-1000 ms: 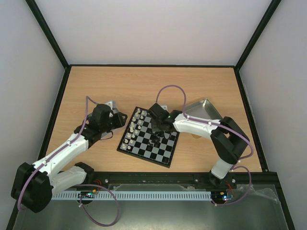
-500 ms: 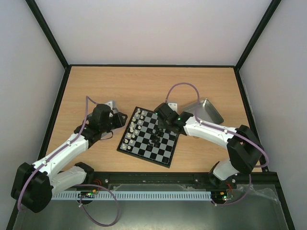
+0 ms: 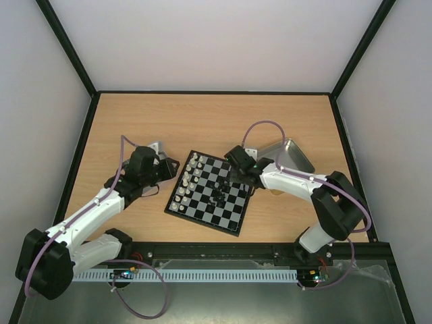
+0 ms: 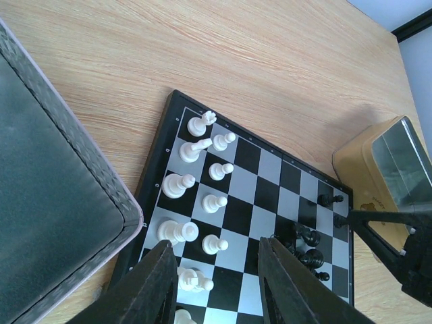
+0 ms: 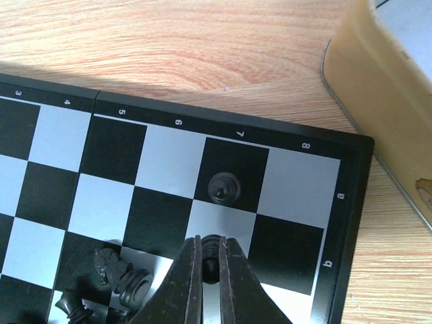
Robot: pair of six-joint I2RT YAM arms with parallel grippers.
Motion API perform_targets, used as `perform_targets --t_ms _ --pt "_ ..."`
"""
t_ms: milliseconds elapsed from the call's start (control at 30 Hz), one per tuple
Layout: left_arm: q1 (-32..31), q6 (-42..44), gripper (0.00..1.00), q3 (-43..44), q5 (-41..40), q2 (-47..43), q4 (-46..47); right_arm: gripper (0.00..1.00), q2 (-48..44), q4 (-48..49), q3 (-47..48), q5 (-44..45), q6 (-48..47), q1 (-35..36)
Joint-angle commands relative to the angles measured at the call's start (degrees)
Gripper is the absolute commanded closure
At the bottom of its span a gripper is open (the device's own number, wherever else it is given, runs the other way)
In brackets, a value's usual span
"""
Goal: Set up the chess pieces on the board
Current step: Place the chess piece on the chessboard.
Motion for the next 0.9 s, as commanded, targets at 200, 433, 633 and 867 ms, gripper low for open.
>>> perform_targets --t_ms 200,433,633,867 --pt "0.25 -0.25 0.64 -0.29 0.29 -0.18 0.79 0.96 3.82 2.25 0.08 -0.34 0.02 -0.54" --pt "0.25 -0.18 0.64 -0.22 0.43 -0.10 0.76 0.86 4.28 1.26 0.68 0.53 -0.31 -0.52" --pt "0.25 0.73 0.61 0.61 0.06 -0.50 -0.15 0.77 1.69 -0.30 1.96 0.12 -0.70 -0.51" --pt "0.25 0.68 0.60 0.74 -0.15 -1.32 -0.12 0.75 -0.67 -2.21 4.13 -1.59 -2.08 -0.51"
